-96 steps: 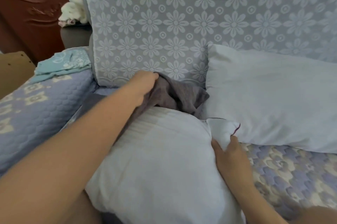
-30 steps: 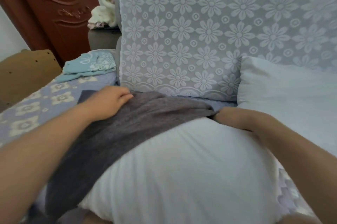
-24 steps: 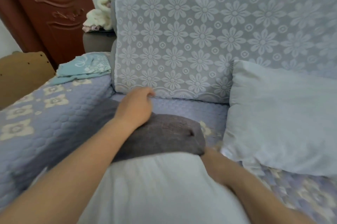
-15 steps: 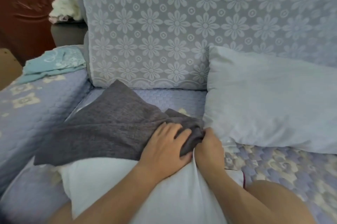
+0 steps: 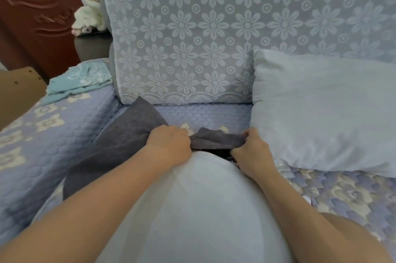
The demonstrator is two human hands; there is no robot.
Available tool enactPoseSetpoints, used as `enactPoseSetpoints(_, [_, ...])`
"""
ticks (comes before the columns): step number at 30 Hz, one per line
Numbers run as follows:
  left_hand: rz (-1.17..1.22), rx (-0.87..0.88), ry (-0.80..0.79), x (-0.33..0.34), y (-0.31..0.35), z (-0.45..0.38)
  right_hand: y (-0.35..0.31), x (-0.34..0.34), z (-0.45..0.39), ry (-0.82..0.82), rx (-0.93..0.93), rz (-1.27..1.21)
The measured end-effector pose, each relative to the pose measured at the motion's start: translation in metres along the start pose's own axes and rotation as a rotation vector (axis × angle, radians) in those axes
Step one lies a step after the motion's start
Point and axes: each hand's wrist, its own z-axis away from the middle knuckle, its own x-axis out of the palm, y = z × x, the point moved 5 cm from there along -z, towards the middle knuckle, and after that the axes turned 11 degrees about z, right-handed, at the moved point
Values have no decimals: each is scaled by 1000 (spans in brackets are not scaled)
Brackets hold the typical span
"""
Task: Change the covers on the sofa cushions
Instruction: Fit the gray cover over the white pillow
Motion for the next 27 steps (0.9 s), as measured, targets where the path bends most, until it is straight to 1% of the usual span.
enactPoseSetpoints(2, [23,-63,-147,-3,-6,-1,-2,4,1,7,-4,-90])
enactPoseSetpoints(4, [100,-85,-238,-11,-10,-12,-5,13,5,-13,-52,-228])
enactPoseSetpoints(5, [172,-73,-241,-14,-9,-20,-5,18,6,-25,-71,-276])
enactPoseSetpoints(6, [278,-45,-206,-16,-6,-28,-4,20,6,-39,-83,-319])
enactPoseSetpoints(8, [608,-8,-102,-15,4,-40,2,23,4,-95,-75,-400])
enactPoseSetpoints(10, [899,-33,-58,-4,7,-40,5,28,4,-187,-55,-515])
enactPoseSetpoints(12, [1048,-86,-56,7,6,-40,8,32,2,-233,-34,-593])
enactPoseSetpoints(15, [1173,-194,-64,13,-2,-37,10,36,-1,-212,19,-640])
enactPoseSetpoints(19, [1217,-259,-74,13,-6,-35,16,40,-11,-135,87,-699])
enactPoseSetpoints(20, [1217,-264,-81,12,-5,-35,15,41,-10,-140,70,-669])
enactPoseSetpoints(22, [1179,-219,-125,9,4,-38,9,41,-4,-174,-15,-541])
enactPoseSetpoints(24, [1026,-123,-145,6,21,-43,4,44,0,-221,-50,-424])
enactPoseSetpoints(25, [918,-80,-115,6,30,-45,5,47,-1,-205,-33,-398])
enactPoseSetpoints(27, [662,59,1,7,53,-39,13,49,-5,-89,51,-369])
